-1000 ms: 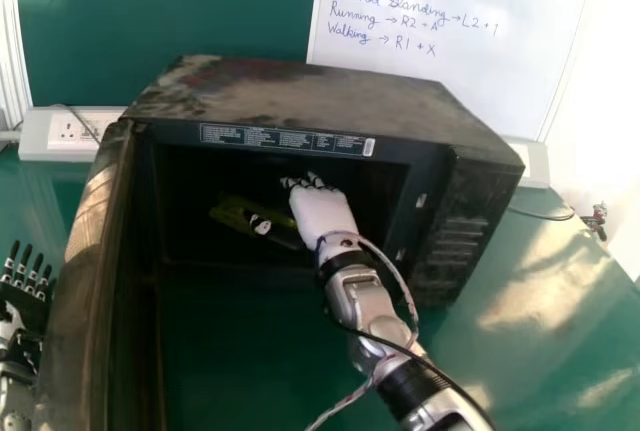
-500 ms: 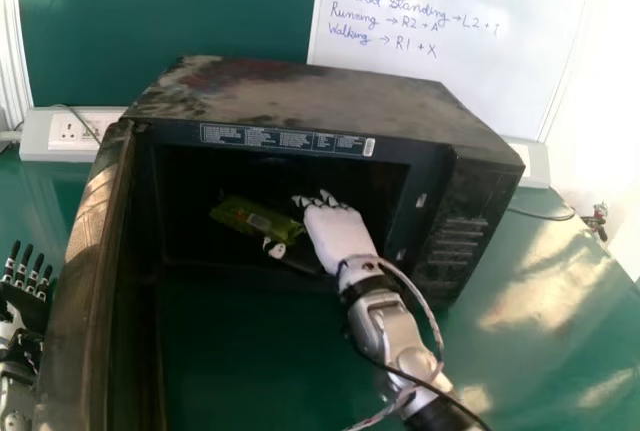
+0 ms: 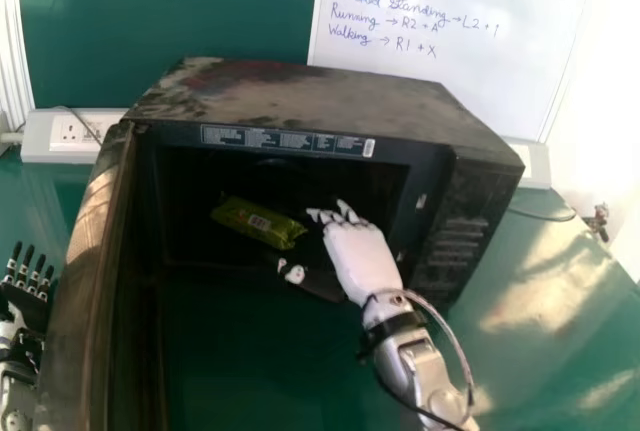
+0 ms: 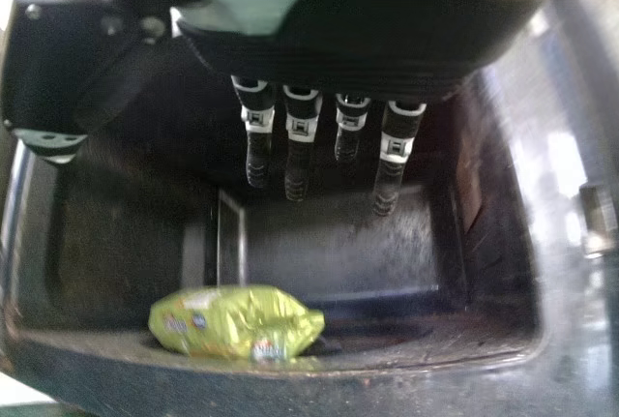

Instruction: Put biscuit inside oven

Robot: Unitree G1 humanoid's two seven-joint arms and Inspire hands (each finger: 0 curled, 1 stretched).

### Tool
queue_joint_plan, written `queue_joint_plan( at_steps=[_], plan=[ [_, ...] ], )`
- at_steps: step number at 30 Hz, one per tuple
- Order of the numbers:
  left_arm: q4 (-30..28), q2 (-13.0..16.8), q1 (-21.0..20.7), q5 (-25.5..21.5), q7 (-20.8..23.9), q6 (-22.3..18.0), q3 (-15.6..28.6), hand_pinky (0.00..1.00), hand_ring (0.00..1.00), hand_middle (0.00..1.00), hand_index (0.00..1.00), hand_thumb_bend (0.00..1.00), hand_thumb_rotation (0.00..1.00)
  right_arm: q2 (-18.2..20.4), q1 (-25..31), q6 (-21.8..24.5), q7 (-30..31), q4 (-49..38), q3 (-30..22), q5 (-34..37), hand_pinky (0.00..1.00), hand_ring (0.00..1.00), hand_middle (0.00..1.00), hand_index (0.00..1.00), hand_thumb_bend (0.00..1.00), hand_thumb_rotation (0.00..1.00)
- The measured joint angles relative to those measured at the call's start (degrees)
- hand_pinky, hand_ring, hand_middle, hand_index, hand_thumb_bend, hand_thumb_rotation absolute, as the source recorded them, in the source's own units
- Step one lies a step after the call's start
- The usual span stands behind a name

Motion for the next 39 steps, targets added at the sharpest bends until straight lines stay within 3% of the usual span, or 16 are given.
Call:
queue_joint_plan(
  at_steps=[9, 14, 18, 25, 33, 39],
  plan=[
    [0.4, 0.1, 0.0, 0.1, -0.3, -0.2, 0.0, 0.71, 0.74, 0.44, 0.55, 0.5, 0.0, -0.7, 7.0, -13.7, -7.1, 1.5, -4.8, 7.0, 0.8, 0.84, 0.86, 0.9, 0.87, 0.62],
    [0.2, 0.0, 0.0, 0.1, -0.1, -0.2, 0.0, 0.65, 0.71, 0.44, 0.55, 0.5, 0.0, -0.9, 8.7, -20.9, -11.1, 5.9, -6.7, 9.4, 0.79, 0.83, 0.85, 0.9, 0.86, 0.67],
    [0.2, 0.1, 0.1, 0.1, -0.1, -0.1, 0.0, 0.7, 0.73, 0.44, 0.55, 0.5, 0.0, -0.9, 9.9, -25.3, -12.6, 8.5, -8.2, 11.6, 0.79, 0.82, 0.84, 0.9, 0.85, 0.66],
    [0.2, 0.1, 0.1, 0.1, -0.1, -0.1, 0.0, 0.7, 0.74, 0.44, 0.55, 0.5, 0.0, -0.9, 10.7, -31.5, -12.7, 11.9, -11.0, 15.8, 0.77, 0.81, 0.83, 0.9, 0.86, 0.66],
    [0.1, 0.1, 0.1, 0.1, 0.0, 0.0, 0.0, 0.65, 0.71, 0.44, 0.55, 0.5, 0.0, -2.6, 10.7, -44.4, -10.9, 19.3, -14.2, 24.1, 0.7, 0.75, 0.79, 0.89, 0.88, 0.62],
    [0.3, 0.2, 0.1, 0.1, -0.2, 0.0, 0.0, 0.66, 0.73, 0.44, 0.55, 0.5, 0.0, -2.8, 10.7, -49.8, 0.0, 24.3, -16.0, 37.8, 0.61, 0.7, 0.75, 0.86, 0.86, 0.6]
  ],
)
